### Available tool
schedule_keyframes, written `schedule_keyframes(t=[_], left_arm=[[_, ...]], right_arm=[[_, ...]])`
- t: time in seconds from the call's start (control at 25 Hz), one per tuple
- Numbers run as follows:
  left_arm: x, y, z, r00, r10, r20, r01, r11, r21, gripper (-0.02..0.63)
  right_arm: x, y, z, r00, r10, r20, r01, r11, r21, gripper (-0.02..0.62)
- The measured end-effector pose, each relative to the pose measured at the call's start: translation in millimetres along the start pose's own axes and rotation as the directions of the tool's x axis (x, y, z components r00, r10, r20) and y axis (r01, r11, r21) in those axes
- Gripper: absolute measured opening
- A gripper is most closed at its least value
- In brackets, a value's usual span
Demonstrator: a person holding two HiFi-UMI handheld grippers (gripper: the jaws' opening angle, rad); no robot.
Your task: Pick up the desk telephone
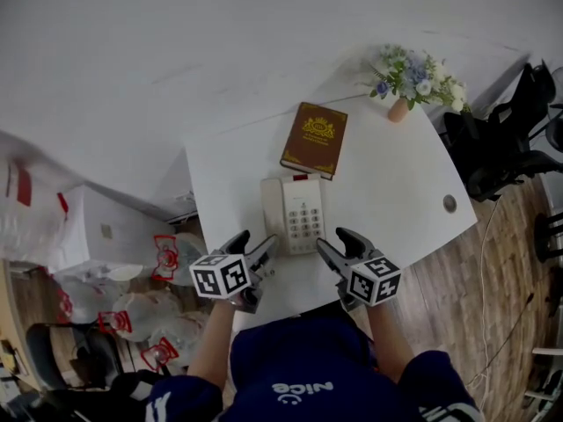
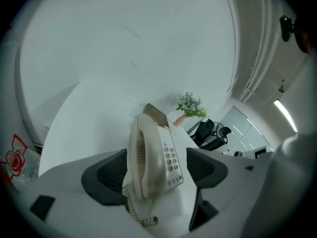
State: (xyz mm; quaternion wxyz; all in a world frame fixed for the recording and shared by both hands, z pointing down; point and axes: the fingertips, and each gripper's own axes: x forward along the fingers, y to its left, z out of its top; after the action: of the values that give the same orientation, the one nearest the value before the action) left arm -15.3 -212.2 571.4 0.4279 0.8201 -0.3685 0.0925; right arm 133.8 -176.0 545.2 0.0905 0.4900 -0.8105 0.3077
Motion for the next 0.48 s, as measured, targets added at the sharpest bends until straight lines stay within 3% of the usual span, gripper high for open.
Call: schedule_keyframes(t=[0.24,0.48], left_arm=[[34.1,9.1,7.0,0.992,-0.094,-0.089,0.079,0.985,-0.155,0.379],[57.6,21.9,8.8,0.980,-0.118,-0.163,0.083,0.975,-0.207,0.396]], right_arm=[[29.6,-29.8,-5.2,0.995,0.016,-0.102,-0.004,0.993,0.118,0.267],[57.6,-52.5,-11.3,0.981,0.066,-0.182,-0.023,0.973,0.232,0.281]])
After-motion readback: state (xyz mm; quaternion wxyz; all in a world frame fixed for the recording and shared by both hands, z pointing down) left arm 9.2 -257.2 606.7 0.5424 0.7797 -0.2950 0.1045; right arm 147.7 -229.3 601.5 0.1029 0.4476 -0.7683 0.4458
